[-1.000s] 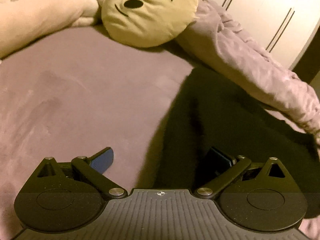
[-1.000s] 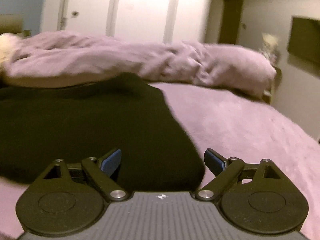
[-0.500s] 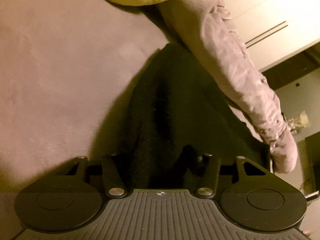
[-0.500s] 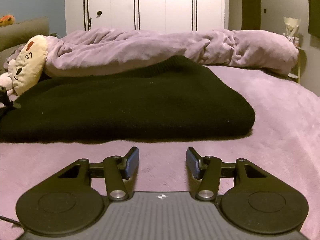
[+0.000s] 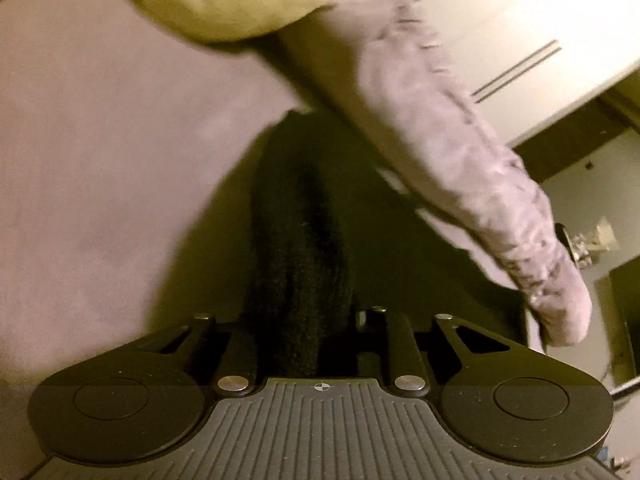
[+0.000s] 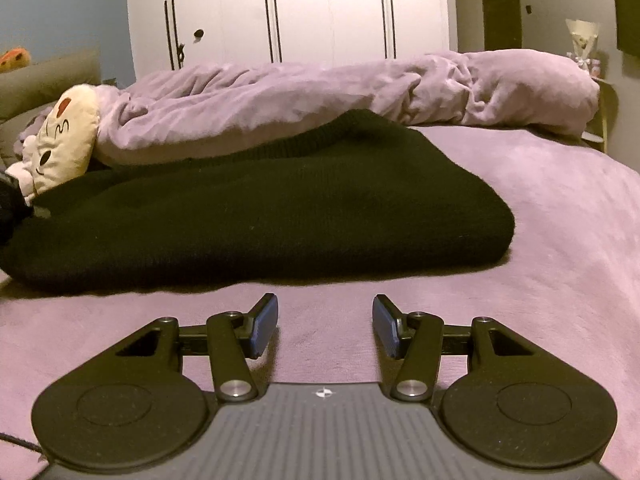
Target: Fold small clothes
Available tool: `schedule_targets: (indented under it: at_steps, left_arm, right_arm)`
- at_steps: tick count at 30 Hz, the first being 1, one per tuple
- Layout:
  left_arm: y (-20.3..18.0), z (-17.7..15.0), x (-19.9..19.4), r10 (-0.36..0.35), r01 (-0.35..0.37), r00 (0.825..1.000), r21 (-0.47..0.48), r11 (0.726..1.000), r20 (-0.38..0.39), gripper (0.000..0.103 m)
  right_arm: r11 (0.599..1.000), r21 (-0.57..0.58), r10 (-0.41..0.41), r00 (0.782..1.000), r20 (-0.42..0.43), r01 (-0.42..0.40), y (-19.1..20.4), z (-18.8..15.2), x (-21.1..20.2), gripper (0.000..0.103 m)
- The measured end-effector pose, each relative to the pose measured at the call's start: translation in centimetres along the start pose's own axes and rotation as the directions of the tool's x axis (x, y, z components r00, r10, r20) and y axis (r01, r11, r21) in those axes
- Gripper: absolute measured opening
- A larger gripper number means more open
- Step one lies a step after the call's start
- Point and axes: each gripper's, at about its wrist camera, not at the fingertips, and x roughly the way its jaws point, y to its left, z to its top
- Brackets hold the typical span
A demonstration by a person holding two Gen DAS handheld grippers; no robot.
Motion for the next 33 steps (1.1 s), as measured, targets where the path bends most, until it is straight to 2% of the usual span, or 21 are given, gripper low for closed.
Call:
schedule_targets:
  at_steps: [2,5,8,10,12,14,16,17,18,19,22,23,24,26,28,31,33]
  left_arm:
    - [-2.6,0.2,-1.0,-0.016,0.015,1.000,0.048,0.999,0.021,0.019]
    - [-8.2,-0.6,-1.8,-0.015,0.007,0.999,0.199,0.980,0.041,0.019]
    - [-13.9,-2.7,-1.2,-0.022,0.009,0.999,0.341,0.940,0.035,0.019]
    - [-17.3,-4.7,0.1,-0.010,-0.005,0.999,0.435,0.900,0.032,0.019]
    - [-19.6,-6.7,2.0,-0.006,0.005,1.000,0.480,0.877,0.000,0.019]
    - [-20.8,-8.7,4.1,-0.008,0.028,0.999,0.491,0.871,-0.043,0.020]
    - [-21.1,-10.9,6.7,0.006,0.034,0.997,0.502,0.864,-0.078,0.028]
    - [-20.7,-11.8,8.0,0.019,0.038,0.994,0.494,0.869,-0.109,0.044]
    - [-20.3,-12.5,9.0,0.037,0.028,0.991,0.475,0.880,-0.126,0.050]
    - [-19.9,-13.3,9.2,0.027,0.037,0.991,0.460,0.887,-0.131,0.051]
    - [-19.2,-14.3,6.3,-0.046,0.089,0.994,0.471,0.878,-0.102,0.067]
    - [-18.7,-14.5,5.1,-0.078,0.110,0.993,0.462,0.880,-0.088,0.074]
    - [-17.9,-14.6,3.4,-0.101,0.122,0.992,0.451,0.884,-0.070,0.076]
    - [-16.6,-14.9,1.1,-0.064,0.064,0.998,0.435,0.898,-0.015,0.084]
    - [-14.9,-14.9,-0.5,0.025,-0.043,0.998,0.409,0.911,0.050,0.090]
    - [-11.7,-14.8,-1.7,0.106,-0.131,0.990,0.337,0.932,0.092,0.089]
    - [-10.1,-14.6,-1.7,0.201,-0.229,0.972,0.311,0.922,0.121,0.088]
  right_arm:
    - [1.000,0.012,0.007,1.000,0.006,-0.008,-0.3,0.1,-0.2,0.052]
    - [0.999,0.029,0.021,0.999,0.030,-0.021,-0.6,0.3,-0.9,0.052]
    - [0.998,0.058,0.030,0.998,0.048,-0.033,-1.1,0.4,-1.5,0.052]
    - [0.996,0.078,0.032,0.998,0.058,-0.036,-1.6,0.4,-1.8,0.052]
    - [0.995,0.093,0.027,0.998,0.059,-0.032,-2.1,0.4,-2.0,0.052]
    - [0.994,0.103,0.028,0.998,0.064,-0.035,-2.7,0.4,-2.3,0.052]
    - [0.993,0.111,0.020,0.998,0.064,-0.027,-3.3,0.5,-2.4,0.052]
    - [0.993,0.114,0.018,0.998,0.063,-0.025,-3.6,0.5,-2.4,0.052]
    - [0.993,0.118,0.015,0.998,0.063,-0.022,-4.0,0.6,-2.4,0.052]
    - [0.993,0.120,0.012,0.998,0.062,-0.019,-4.3,0.6,-2.5,0.052]
    - [0.993,0.113,0.013,0.998,0.063,-0.020,-5.0,0.6,-2.6,0.052]
    - [0.994,0.109,0.013,0.998,0.059,-0.019,-5.3,0.6,-2.6,0.052]
    - [0.993,0.113,0.013,0.998,0.055,-0.019,-5.4,0.6,-2.5,0.052]
    - [0.989,0.143,0.032,0.999,0.043,-0.037,-5.5,0.8,-2.1,0.052]
    - [0.980,0.184,0.071,0.997,0.038,-0.077,-5.2,1.4,-1.5,0.052]
    - [0.954,0.249,0.159,0.985,0.059,-0.169,-4.0,3.3,-0.6,0.054]
    - [0.911,0.318,0.266,0.963,0.036,-0.264,-3.1,5.1,0.9,0.062]
